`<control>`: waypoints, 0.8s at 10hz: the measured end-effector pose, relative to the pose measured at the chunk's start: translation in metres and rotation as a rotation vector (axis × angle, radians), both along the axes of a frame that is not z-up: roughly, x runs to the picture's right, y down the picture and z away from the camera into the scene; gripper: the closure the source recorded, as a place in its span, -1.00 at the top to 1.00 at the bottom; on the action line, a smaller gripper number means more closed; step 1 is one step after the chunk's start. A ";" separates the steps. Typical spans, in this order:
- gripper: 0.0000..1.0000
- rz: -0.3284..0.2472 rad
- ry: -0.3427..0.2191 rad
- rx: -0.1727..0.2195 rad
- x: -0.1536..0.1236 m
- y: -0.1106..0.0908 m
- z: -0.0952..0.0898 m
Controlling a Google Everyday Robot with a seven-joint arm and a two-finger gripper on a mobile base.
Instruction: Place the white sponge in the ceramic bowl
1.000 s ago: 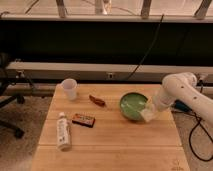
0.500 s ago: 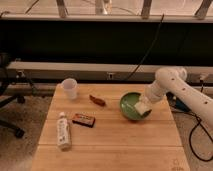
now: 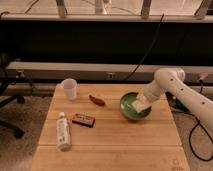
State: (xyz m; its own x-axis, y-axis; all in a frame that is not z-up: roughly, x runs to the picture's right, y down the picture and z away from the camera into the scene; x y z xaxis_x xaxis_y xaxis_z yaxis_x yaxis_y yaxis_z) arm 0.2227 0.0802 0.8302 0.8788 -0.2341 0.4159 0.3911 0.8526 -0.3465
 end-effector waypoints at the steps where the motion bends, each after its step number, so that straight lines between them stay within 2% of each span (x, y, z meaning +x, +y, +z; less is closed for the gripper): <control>1: 0.55 0.005 -0.011 0.010 -0.003 0.000 0.000; 2: 0.59 0.006 -0.003 0.008 -0.001 0.000 0.000; 5: 0.26 0.001 0.010 -0.006 0.011 0.001 0.000; 6: 0.28 0.003 0.009 -0.005 0.010 0.003 0.000; 8: 0.48 0.005 0.008 -0.004 0.006 0.002 0.001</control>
